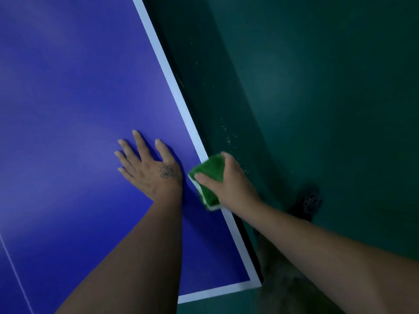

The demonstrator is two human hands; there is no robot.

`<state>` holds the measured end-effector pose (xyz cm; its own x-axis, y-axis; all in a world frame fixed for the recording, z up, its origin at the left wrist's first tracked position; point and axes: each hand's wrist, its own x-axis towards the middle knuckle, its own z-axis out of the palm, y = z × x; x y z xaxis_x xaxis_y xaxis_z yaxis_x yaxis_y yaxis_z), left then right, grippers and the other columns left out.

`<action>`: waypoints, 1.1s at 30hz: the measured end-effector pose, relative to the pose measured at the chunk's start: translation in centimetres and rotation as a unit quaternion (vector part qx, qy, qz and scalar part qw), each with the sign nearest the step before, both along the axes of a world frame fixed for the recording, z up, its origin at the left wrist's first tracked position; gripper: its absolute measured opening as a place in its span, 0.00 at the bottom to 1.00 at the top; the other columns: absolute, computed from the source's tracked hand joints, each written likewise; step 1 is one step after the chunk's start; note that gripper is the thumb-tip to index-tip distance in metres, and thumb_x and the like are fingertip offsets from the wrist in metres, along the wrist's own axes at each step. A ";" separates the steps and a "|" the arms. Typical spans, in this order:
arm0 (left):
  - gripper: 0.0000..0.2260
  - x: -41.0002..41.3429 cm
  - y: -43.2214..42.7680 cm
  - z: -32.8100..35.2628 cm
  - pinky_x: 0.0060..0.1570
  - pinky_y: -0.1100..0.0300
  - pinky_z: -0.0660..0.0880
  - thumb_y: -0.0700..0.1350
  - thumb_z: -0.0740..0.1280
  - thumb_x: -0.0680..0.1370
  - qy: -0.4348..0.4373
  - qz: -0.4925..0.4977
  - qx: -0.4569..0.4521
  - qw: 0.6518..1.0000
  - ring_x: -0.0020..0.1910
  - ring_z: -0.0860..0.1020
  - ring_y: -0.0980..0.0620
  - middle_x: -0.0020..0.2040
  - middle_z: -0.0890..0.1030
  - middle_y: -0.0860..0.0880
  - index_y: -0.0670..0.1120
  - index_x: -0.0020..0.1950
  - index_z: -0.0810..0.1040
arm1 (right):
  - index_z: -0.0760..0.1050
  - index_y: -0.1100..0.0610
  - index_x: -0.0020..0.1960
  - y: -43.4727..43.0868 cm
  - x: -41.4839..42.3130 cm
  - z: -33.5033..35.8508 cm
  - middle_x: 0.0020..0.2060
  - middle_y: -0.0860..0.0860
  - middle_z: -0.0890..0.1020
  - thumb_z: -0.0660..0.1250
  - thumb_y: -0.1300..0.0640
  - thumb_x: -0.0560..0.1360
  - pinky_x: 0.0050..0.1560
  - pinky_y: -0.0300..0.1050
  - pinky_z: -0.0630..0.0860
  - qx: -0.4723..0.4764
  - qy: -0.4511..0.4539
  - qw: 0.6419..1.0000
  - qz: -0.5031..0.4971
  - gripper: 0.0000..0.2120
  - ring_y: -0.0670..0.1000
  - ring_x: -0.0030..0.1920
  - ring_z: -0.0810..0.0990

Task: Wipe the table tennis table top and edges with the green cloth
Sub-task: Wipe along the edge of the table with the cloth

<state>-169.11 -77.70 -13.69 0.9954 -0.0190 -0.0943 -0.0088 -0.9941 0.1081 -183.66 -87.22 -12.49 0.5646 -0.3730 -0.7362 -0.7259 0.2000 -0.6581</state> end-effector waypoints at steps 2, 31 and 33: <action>0.29 0.0 0.0 0.0 0.86 0.43 0.45 0.64 0.51 0.87 -0.005 0.001 -0.001 1.000 0.88 0.47 0.48 0.89 0.51 0.52 0.60 0.88 0.55 | 0.56 0.50 0.85 2.0 -3.7 0.5 0.77 0.49 0.70 0.73 0.32 0.76 0.72 0.59 0.75 0.006 0.024 0.999 0.021 0.47 0.54 0.74 0.73; 0.29 -0.1 0.4 -0.7 0.85 0.40 0.49 0.62 0.56 0.87 -0.055 -0.017 -0.025 0.998 0.88 0.52 0.46 0.89 0.57 0.49 0.56 0.87 0.62 | 0.65 0.49 0.81 -0.8 5.2 0.1 0.74 0.48 0.75 0.77 0.30 0.68 0.76 0.57 0.72 0.000 -0.039 0.988 -0.150 0.49 0.51 0.72 0.75; 0.28 -0.1 0.4 -0.7 0.85 0.40 0.49 0.62 0.56 0.87 -0.059 -0.020 -0.031 0.998 0.88 0.51 0.46 0.89 0.56 0.50 0.56 0.87 0.62 | 0.67 0.46 0.80 1.0 3.2 0.3 0.73 0.45 0.76 0.74 0.28 0.65 0.76 0.58 0.72 0.020 -0.035 0.980 -0.195 0.49 0.50 0.72 0.76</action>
